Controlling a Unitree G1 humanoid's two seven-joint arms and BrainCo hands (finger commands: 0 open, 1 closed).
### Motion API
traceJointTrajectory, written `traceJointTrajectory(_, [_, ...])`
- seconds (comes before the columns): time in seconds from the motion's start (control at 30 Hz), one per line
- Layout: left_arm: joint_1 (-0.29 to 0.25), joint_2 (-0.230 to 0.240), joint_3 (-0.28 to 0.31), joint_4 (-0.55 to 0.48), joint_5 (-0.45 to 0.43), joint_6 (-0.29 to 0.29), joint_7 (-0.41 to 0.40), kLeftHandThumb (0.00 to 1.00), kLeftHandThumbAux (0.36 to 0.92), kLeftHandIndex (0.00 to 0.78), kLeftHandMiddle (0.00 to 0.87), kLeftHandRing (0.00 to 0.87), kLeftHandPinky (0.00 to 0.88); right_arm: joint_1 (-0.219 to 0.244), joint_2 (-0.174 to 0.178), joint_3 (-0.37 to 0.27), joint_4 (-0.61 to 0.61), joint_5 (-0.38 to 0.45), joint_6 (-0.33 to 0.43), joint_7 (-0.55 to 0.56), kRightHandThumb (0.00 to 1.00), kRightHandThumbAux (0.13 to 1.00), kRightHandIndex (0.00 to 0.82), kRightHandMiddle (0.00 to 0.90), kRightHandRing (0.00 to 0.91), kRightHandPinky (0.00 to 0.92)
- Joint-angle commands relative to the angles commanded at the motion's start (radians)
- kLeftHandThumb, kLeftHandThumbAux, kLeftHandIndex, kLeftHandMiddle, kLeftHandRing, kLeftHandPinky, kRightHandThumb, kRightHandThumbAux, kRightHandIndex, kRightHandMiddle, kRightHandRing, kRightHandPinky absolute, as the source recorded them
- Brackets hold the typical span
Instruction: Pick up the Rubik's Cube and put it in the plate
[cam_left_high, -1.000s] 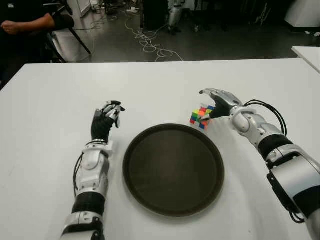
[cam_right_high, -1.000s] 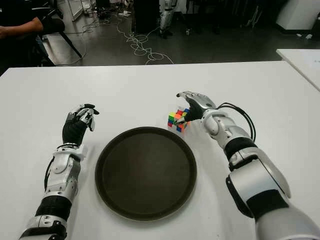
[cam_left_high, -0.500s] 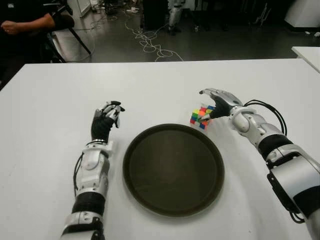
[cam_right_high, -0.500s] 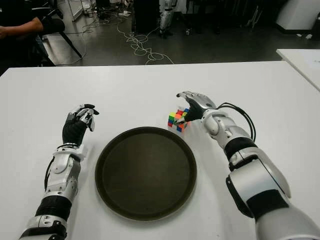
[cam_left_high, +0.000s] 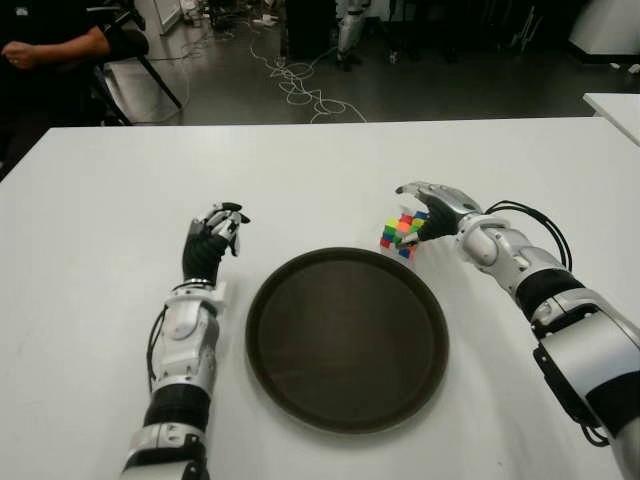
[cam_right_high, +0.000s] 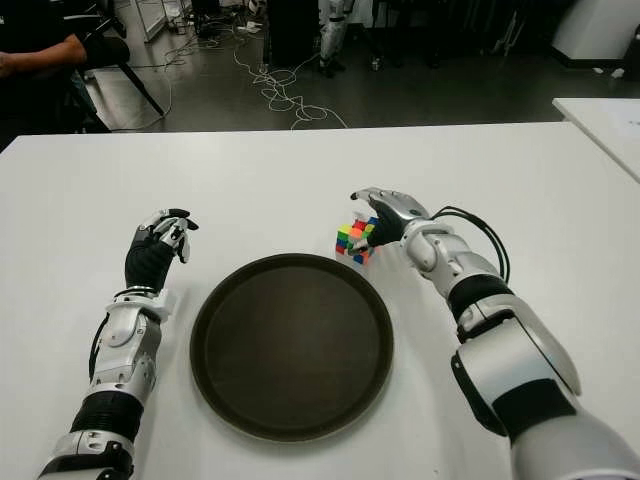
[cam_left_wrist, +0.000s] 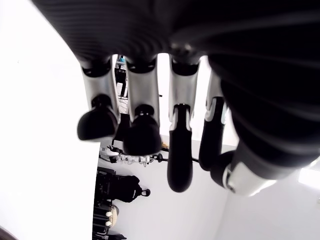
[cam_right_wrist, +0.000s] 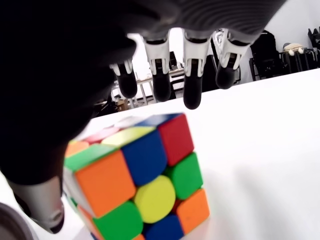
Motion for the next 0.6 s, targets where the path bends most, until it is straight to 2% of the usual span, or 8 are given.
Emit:
traceJointTrajectory(0.23, [0.002,-0.002,-0.002,-0.009,0.008,0.01,0.016,0.858,0.659,0.423,0.537,0.802,0.806,0.006,0.005,0.01,0.002,0.002,-0.016,0.008,0.0,0.751,0.199,0.194,0.198,0.195])
traceJointTrajectory(0.6, [0.01,-0.008,0.0,-0.028,-0.01,0.019,0.006,0.855,0.663,0.415,0.534,0.797,0.803,0.011,0.012,0.015,0.007,0.005,-0.026,0.037,0.0,0.743,0.183,0.176,0.187,0.183])
